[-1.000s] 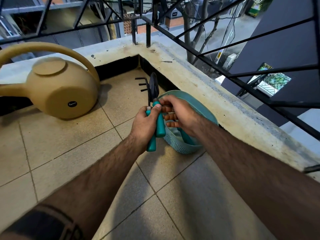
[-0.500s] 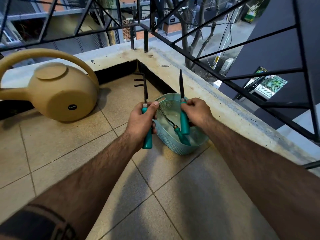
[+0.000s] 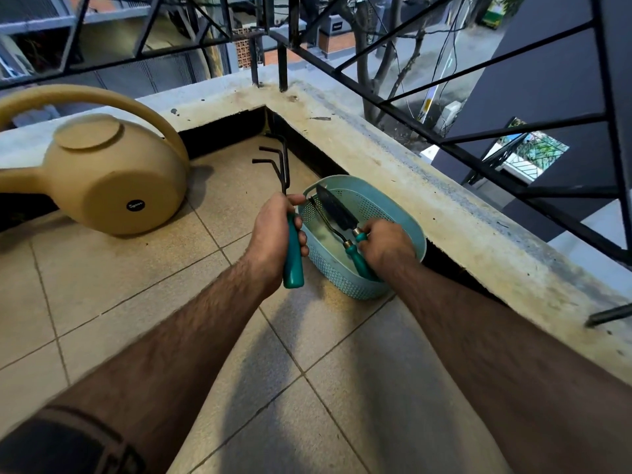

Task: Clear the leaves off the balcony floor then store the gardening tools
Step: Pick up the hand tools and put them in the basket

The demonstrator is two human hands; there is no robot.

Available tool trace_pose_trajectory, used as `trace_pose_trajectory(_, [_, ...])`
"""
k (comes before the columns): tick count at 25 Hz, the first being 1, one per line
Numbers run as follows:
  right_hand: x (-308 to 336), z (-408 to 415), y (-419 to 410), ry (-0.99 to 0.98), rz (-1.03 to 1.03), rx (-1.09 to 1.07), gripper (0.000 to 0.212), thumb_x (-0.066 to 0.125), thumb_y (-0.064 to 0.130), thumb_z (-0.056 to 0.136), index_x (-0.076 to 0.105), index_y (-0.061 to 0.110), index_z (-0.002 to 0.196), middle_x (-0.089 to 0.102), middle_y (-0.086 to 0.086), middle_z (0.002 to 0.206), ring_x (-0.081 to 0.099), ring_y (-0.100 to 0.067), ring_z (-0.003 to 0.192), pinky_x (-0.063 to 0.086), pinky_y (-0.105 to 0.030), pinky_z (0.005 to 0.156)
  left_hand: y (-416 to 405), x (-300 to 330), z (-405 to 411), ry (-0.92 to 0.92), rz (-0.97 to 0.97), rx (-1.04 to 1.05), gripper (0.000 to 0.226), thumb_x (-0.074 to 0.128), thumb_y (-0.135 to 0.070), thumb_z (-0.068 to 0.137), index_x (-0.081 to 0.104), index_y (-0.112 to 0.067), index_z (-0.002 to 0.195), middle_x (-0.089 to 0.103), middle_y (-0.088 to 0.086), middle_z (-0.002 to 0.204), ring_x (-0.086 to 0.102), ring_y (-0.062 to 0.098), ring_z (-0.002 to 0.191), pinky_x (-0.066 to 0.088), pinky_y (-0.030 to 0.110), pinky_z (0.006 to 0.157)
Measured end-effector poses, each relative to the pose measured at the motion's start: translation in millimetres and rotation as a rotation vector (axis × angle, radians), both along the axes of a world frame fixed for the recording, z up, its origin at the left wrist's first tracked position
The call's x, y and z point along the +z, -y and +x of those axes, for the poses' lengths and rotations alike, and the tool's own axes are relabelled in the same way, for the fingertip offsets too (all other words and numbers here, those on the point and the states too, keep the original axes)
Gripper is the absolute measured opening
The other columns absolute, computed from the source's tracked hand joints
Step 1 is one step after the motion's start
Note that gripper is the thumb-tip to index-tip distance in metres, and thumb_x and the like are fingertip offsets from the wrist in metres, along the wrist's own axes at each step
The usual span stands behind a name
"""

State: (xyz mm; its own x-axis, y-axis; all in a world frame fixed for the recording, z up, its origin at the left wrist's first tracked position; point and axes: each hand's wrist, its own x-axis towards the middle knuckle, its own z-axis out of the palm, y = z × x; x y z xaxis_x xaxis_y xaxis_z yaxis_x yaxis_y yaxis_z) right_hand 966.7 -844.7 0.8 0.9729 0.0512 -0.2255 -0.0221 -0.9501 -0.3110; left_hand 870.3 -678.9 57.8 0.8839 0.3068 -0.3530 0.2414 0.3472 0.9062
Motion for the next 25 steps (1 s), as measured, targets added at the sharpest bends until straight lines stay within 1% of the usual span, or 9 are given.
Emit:
trace_pose_trajectory(4, [-4.6,-1.5,-4.3,-0.001,-0.078,-0.015,0.036,0.074,0.018,0.091,0.066,0.021,0.126,0.069,-0.011,0.123,0.066,-0.033,0.113,0.056,-0.042,0.092,-1.5,-2.9,0.8,-0.013,-0.074,0.045,0.033,0.039,-0.019,0.097,0.061,-0.016,0.121,0.049,-0.001,0.078,0.049,0.009,0.063,0.049,0.026,0.055])
trace_pose_trajectory(9, [-2.1,-5.4,-3.5,-0.053,-0.097,-0.006,0.041,0.070,0.021,0.093,0.063,0.019,0.133,0.066,-0.011,0.130,0.064,-0.032,0.117,0.055,-0.043,0.095,-1.8,-4.8,0.8,-0.016,-0.088,0.022,0.032,0.052,-0.016,0.100,0.058,-0.020,0.131,0.061,0.002,0.101,0.060,0.016,0.090,0.054,0.033,0.079])
trace_pose_trajectory(11, [9.2,-5.4,-8.6,0.021,0.116,-0.063,0.036,0.065,0.021,0.096,0.063,0.021,0.132,0.068,-0.006,0.126,0.067,-0.027,0.108,0.058,-0.042,0.091,-2.9,-7.5,0.8,-0.011,-0.092,-0.008,0.032,0.058,-0.017,0.100,0.059,-0.023,0.131,0.064,0.005,0.115,0.064,0.020,0.103,0.057,0.036,0.081])
trace_pose_trajectory(14, [41.0,-12.5,-28.1,0.053,0.596,-0.070,0.017,0.059,0.024,0.101,0.068,0.024,0.116,0.073,0.004,0.105,0.069,-0.013,0.080,0.059,-0.030,0.066,-1.8,-7.7,0.3,0.008,-0.084,-0.051,0.037,0.062,-0.019,0.099,0.058,-0.026,0.135,0.068,0.004,0.122,0.069,0.019,0.108,0.060,0.034,0.077])
trace_pose_trajectory(16, [64.5,-20.8,-40.8,-0.132,0.835,-0.018,0.018,0.056,0.027,0.103,0.070,0.023,0.111,0.070,0.007,0.090,0.067,-0.009,0.067,0.053,-0.024,0.053,-0.3,-3.4,0.2,0.027,-0.075,-0.058,0.039,0.063,-0.020,0.098,0.057,-0.027,0.137,0.071,-0.001,0.119,0.072,0.013,0.103,0.060,0.031,0.074])
trace_pose_trajectory(18, [80.6,-28.3,-45.3,-0.328,0.901,0.074,0.026,0.050,0.027,0.103,0.070,0.021,0.120,0.066,0.007,0.084,0.063,-0.002,0.060,0.048,-0.018,0.047,-1.0,1.9,0.1,0.034,-0.058,-0.042,0.040,0.063,-0.021,0.098,0.057,-0.027,0.138,0.073,-0.004,0.116,0.072,0.011,0.102,0.061,0.030,0.075])
trace_pose_trajectory(20, [81.3,-28.5,-43.5,-0.402,0.884,0.164,0.030,0.053,0.025,0.100,0.067,0.022,0.126,0.066,0.006,0.091,0.065,-0.003,0.071,0.050,-0.020,0.054,-3.5,5.6,0.4,0.023,-0.061,-0.012,0.041,0.064,-0.023,0.098,0.057,-0.026,0.138,0.073,-0.004,0.116,0.071,0.011,0.103,0.061,0.032,0.078])
trace_pose_trajectory(22, [74.5,-25.4,-40.5,-0.394,0.816,0.273,0.041,0.068,0.026,0.091,0.063,0.030,0.131,0.069,0.000,0.109,0.068,-0.013,0.094,0.055,-0.029,0.068,-4.9,8.3,1.4,0.004,-0.066,0.013,0.042,0.066,-0.024,0.097,0.057,-0.026,0.138,0.073,-0.003,0.116,0.071,0.012,0.103,0.061,0.032,0.078])
trace_pose_trajectory(25, [67.2,-22.7,-38.0,-0.319,0.726,0.333,0.060,0.083,0.031,0.080,0.060,0.041,0.134,0.071,-0.001,0.116,0.070,-0.018,0.106,0.059,-0.043,0.090,-4.3,10.9,4.1,-0.007,-0.047,0.022,0.040,0.067,-0.023,0.096,0.060,-0.026,0.135,0.075,-0.004,0.109,0.073,0.009,0.092,0.061,0.030,0.072])
